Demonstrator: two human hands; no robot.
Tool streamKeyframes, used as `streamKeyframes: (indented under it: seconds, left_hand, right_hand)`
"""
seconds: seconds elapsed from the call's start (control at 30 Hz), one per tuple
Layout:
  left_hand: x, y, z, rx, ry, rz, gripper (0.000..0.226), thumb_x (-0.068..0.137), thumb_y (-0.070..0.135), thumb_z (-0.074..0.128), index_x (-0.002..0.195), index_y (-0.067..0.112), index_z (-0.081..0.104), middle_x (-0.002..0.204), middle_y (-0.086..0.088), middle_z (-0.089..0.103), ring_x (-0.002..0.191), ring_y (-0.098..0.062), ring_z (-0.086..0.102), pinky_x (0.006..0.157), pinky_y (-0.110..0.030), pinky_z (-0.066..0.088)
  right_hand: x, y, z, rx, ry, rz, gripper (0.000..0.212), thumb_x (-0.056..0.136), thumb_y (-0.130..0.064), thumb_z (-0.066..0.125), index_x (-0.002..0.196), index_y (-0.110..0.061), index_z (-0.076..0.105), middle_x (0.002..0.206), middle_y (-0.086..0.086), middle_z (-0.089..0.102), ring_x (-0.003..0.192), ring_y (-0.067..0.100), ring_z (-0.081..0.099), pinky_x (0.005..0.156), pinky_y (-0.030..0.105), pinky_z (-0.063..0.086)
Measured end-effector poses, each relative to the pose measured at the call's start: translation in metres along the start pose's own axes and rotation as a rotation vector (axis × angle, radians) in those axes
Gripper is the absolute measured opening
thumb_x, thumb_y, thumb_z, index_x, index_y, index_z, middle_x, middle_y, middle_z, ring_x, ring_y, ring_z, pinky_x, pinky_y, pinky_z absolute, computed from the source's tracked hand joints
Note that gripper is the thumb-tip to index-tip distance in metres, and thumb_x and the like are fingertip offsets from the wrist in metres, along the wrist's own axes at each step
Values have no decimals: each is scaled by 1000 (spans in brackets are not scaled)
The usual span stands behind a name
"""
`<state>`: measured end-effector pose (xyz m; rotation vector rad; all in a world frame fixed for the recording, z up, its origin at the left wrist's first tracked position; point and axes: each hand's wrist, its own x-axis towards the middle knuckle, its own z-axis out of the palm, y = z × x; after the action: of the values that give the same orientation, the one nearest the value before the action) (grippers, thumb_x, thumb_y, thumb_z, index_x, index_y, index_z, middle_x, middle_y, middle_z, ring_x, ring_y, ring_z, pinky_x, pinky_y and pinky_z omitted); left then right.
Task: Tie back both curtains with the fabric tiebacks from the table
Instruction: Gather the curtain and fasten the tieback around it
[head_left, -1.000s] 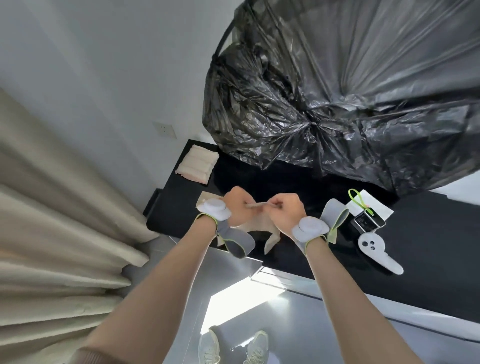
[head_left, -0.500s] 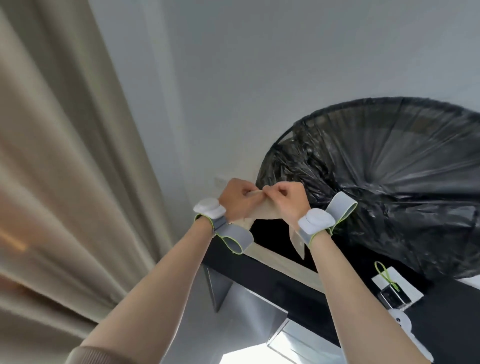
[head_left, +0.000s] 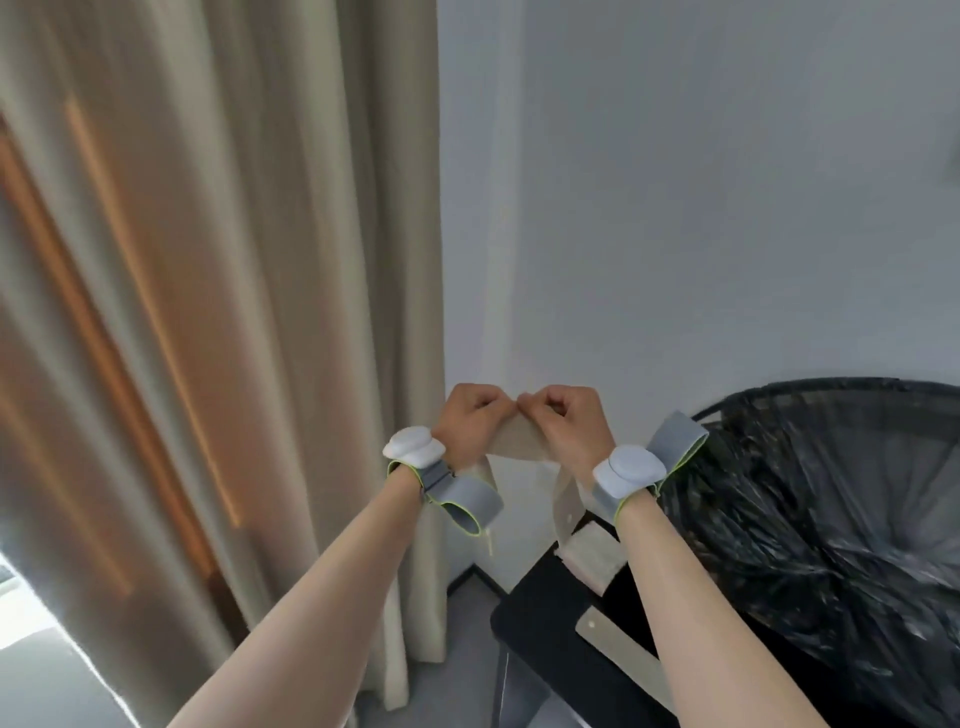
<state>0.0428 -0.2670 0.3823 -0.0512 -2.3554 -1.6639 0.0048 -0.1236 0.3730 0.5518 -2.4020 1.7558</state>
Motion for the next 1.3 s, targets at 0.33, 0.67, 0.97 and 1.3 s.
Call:
streamKeyframes:
  seconds: [0.33, 0.67, 0.97, 1.3]
  left_hand:
    - [-5, 3, -121, -35, 182, 49, 35, 76, 24, 59, 66, -9, 58, 60, -5, 44, 58, -13, 39, 53, -26, 29]
    - [-20, -15, -210, -3, 276, 19, 23, 91, 2, 56, 68, 1, 57, 68, -9, 38, 66, -15, 36, 55, -30, 26]
    - [-32, -17, -246, -40, 394, -15, 23, 92, -3, 53, 70, 2, 56, 67, -11, 35, 56, -13, 32, 49, -23, 23]
    - [-36, -10, -266, -16, 535, -63, 21, 91, -3, 54, 70, -1, 57, 71, -13, 33, 64, -20, 32, 53, -29, 25]
  right_hand:
    - [27, -72, 101, 118, -98, -88, 25, 90, -21, 69, 74, -2, 74, 67, 6, 67, 66, 11, 59, 68, 30, 48]
    - [34, -109, 193, 220, -244, -114, 27, 96, -14, 60, 89, 9, 71, 89, 32, 69, 78, 17, 58, 75, 33, 46]
    - [38, -127, 235, 260, -380, -161, 31, 98, -11, 55, 90, 18, 62, 74, 18, 56, 78, 16, 49, 71, 32, 38]
    - [54, -138, 268, 377, -526, -140, 32, 98, -11, 52, 80, 14, 53, 73, 13, 44, 73, 21, 41, 69, 35, 33]
